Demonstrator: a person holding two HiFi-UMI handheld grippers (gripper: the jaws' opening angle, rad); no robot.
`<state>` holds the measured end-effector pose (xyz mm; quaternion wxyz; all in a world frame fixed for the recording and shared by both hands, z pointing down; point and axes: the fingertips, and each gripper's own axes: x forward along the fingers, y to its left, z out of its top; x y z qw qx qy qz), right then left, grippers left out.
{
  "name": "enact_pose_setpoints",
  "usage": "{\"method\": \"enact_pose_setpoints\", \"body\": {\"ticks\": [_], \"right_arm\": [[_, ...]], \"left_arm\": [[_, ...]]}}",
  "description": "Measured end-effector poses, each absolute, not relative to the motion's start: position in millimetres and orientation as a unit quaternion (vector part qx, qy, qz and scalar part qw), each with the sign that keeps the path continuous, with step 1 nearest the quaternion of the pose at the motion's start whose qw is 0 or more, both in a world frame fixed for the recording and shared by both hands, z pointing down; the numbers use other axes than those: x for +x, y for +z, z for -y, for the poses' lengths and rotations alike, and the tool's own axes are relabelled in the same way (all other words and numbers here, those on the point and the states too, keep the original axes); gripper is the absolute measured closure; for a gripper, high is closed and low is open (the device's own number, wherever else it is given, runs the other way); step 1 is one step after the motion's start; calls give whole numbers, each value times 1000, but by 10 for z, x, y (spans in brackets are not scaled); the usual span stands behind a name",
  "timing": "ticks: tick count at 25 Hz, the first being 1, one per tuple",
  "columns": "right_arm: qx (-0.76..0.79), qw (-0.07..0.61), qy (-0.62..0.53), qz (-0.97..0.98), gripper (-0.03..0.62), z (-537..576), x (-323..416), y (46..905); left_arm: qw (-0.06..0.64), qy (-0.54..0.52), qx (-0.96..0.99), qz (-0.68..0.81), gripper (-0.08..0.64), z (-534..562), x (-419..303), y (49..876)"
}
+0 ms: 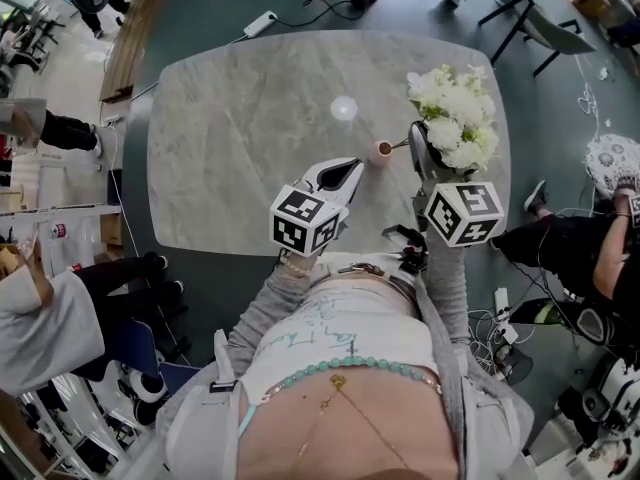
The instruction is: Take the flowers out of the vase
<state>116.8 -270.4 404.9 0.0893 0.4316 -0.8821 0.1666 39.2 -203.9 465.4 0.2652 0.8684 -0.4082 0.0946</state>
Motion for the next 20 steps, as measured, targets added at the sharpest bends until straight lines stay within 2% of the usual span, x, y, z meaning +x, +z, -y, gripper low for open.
{"method": "enact_pose_setpoints", "body": {"ticks": [20], "right_arm": [[411, 81, 164, 893, 543, 2544, 1168, 3694]], "left_arm": [[257, 103, 877, 394, 560, 1971, 508, 4697]]}}
